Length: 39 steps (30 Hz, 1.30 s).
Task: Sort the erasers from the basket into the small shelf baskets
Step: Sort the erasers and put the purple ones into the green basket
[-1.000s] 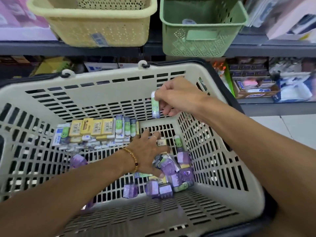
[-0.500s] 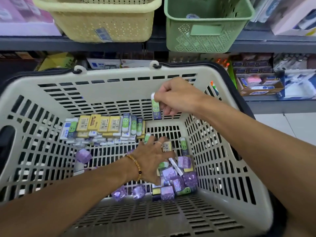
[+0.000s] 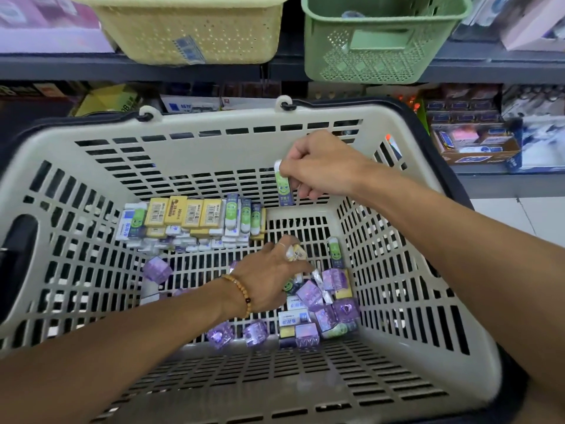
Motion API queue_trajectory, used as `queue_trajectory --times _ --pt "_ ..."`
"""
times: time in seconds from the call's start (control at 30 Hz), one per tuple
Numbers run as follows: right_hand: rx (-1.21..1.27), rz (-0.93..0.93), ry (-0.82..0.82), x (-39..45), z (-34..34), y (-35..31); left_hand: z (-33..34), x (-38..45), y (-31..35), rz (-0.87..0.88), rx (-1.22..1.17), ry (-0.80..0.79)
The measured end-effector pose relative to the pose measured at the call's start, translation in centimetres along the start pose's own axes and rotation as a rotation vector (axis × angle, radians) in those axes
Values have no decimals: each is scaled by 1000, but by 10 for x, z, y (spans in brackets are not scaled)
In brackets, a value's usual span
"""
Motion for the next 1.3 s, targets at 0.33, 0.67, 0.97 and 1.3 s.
queue_trajectory --times 0.33,0.67,0.97,1.3 --pt "45 4 -32 1 5 0 -21 -22 -14 -165 -422 79" --pt "303 145 -119 19 43 -12 -81 -146 -44 -532 -1225 339" --pt "358 122 -277 55 168 -91 -85 -213 -67 -805 -1617 687" --pt "303 -61 -436 22 148 -98 -94 -204 -77 -753 -1744 786"
Point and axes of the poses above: each hand's wrist, its own x-axis towards the middle knuckle, its own z-axis out of the palm, y = z × x, the point moved 2 cm from there along x, towards the middle knuckle, and after that the axes turned 3 degrees about -x, right-handed, at the moved point
